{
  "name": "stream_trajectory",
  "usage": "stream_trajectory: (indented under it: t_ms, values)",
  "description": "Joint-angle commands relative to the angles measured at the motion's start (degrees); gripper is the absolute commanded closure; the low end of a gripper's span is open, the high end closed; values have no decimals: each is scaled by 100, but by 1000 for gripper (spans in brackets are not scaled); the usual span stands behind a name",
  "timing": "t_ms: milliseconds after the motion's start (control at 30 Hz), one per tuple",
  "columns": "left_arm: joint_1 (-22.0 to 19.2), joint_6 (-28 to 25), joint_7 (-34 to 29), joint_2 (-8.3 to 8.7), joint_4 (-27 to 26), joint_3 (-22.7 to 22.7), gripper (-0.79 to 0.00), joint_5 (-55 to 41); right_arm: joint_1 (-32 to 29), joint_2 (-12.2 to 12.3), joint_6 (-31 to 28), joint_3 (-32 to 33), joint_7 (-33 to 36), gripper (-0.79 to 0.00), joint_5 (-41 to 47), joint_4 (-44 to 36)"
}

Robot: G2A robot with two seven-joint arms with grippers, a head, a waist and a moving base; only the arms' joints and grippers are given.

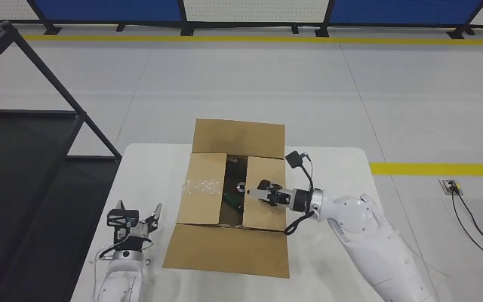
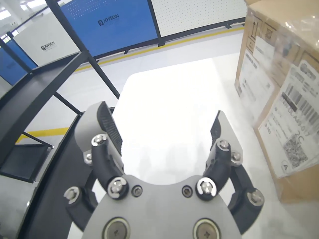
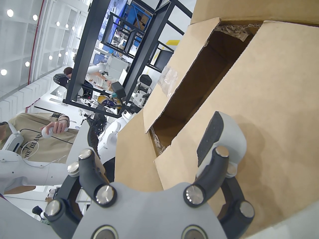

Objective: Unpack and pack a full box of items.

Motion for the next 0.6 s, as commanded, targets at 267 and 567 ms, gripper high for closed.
stream_trajectory:
  t_ms: [267,567]
  values:
    - [35,-587,-759,17,-315,-450,-785,-1307,144,-39,47,-245,176,-785,-201,-139]
    - [271,-1540,-1451,67,-670,-931,-785,-2758,367,-114,-44,-508,64,-785,-465,-136]
